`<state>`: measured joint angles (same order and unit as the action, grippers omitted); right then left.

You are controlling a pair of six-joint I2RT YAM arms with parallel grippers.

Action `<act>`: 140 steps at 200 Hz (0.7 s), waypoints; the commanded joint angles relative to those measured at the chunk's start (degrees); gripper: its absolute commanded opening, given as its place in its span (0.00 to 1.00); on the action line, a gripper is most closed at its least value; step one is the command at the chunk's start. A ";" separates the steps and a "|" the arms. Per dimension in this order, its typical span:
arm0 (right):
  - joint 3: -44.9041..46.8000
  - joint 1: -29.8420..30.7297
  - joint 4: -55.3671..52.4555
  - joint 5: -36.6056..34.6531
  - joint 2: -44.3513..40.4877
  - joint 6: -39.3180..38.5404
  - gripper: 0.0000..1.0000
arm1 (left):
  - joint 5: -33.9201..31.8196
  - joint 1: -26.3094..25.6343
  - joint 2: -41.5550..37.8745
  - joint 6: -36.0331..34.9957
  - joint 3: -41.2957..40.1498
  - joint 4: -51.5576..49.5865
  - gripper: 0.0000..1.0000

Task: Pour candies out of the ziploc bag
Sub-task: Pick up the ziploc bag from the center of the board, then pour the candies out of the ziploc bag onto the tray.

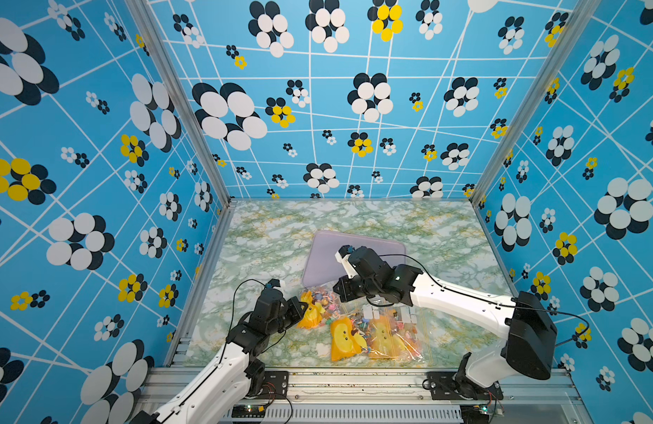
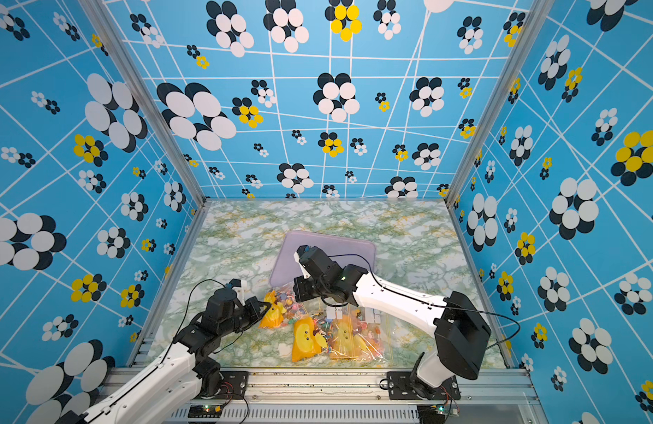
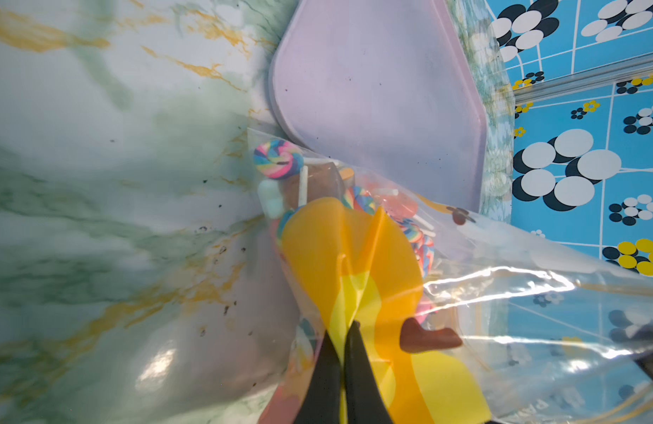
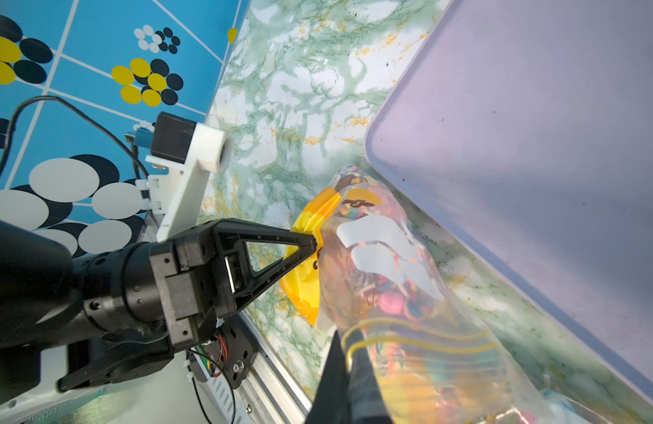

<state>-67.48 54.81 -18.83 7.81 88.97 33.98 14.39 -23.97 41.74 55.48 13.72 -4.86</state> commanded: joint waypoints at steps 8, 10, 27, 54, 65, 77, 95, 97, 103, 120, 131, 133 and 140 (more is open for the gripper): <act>-2.74 -1.49 -0.47 -1.66 -2.28 -2.16 0.00 | 0.15 0.36 4.07 -0.80 3.65 7.21 0.00; -2.70 -1.60 -0.61 -1.66 -2.35 -2.23 0.00 | 0.19 0.40 4.41 -0.81 3.74 7.65 0.00; -3.36 -2.20 -1.22 -1.86 -2.74 -2.84 0.00 | 0.73 0.35 7.07 -0.95 4.62 10.00 0.00; -5.01 -3.25 -2.69 -2.18 -3.10 -4.19 0.00 | 0.90 0.36 10.20 -1.17 6.76 12.25 0.00; -5.59 -3.82 -3.25 -2.35 -2.99 -4.71 0.00 | 0.55 0.34 11.22 -1.34 7.58 13.01 0.00; -6.15 -4.46 -3.56 -2.45 -3.06 -5.24 0.00 | 0.12 0.38 12.64 -1.43 8.52 14.07 0.00; -6.76 -5.77 -3.82 -2.20 -2.92 -5.95 0.00 | 0.12 0.49 15.17 -1.68 10.15 15.80 0.00; -6.84 -5.94 -3.91 -2.15 -2.92 -6.07 0.00 | 0.18 0.50 15.54 -1.80 10.25 15.99 0.00; -7.08 -6.39 -4.13 -2.06 -2.84 -6.35 0.00 | 0.20 0.50 16.45 -2.03 10.95 16.39 0.00; -7.72 -8.10 -4.68 -1.44 -2.75 -6.80 0.00 | 0.28 0.49 19.27 -2.31 12.59 18.31 0.00; -8.30 -9.19 -5.13 -0.73 -2.62 -7.13 0.00 | 0.61 0.47 21.39 -2.39 13.57 19.96 0.00; -8.35 -9.43 -5.29 -0.59 -2.58 -7.18 0.00 | 0.63 0.52 21.70 -2.40 13.85 20.19 0.00; -8.77 -10.20 -5.69 -0.30 -2.45 -7.47 0.00 | 0.89 0.43 23.13 -2.59 14.74 21.06 0.00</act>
<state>-73.08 46.89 -23.46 6.76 88.25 28.64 14.83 -23.97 62.06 54.43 24.71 9.47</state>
